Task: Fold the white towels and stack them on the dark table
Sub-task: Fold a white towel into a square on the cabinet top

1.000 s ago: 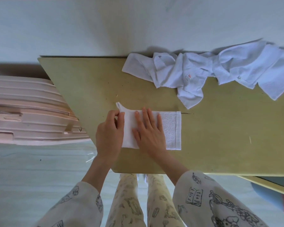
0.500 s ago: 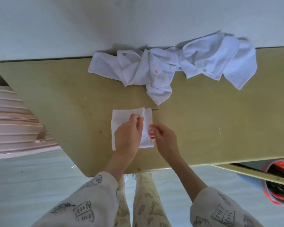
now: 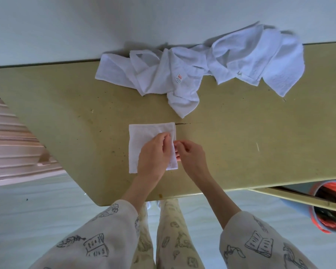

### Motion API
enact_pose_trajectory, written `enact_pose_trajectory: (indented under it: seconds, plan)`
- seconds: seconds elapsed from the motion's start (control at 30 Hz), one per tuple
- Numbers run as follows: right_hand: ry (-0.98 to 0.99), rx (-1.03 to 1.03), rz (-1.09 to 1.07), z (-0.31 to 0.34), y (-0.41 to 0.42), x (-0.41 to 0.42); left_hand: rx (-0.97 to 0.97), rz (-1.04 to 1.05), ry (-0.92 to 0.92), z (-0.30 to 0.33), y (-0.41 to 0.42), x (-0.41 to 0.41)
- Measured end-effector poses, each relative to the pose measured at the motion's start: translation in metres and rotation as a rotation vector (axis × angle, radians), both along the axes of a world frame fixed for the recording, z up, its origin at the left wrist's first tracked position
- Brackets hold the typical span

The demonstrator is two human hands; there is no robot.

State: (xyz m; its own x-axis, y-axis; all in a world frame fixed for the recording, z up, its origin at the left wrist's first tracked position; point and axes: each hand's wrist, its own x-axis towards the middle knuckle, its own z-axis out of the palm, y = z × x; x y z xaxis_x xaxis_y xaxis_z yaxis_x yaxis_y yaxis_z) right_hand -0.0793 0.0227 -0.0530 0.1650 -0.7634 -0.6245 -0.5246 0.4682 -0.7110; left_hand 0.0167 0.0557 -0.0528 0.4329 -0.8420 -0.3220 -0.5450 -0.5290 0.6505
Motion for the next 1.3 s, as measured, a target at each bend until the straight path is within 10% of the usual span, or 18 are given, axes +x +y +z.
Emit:
enact_pose_trajectory:
  seconds: [0.43, 1.3]
  plan:
    - [0.088, -0.019, 0.005, 0.002, -0.004, 0.005, -0.226, -0.224, -0.407, -0.023, 0.062, 0.032]
    - [0.213, -0.116, 0.161, -0.005, -0.016, 0.012, 0.039, -0.478, -0.485, -0.045, 0.052, 0.040]
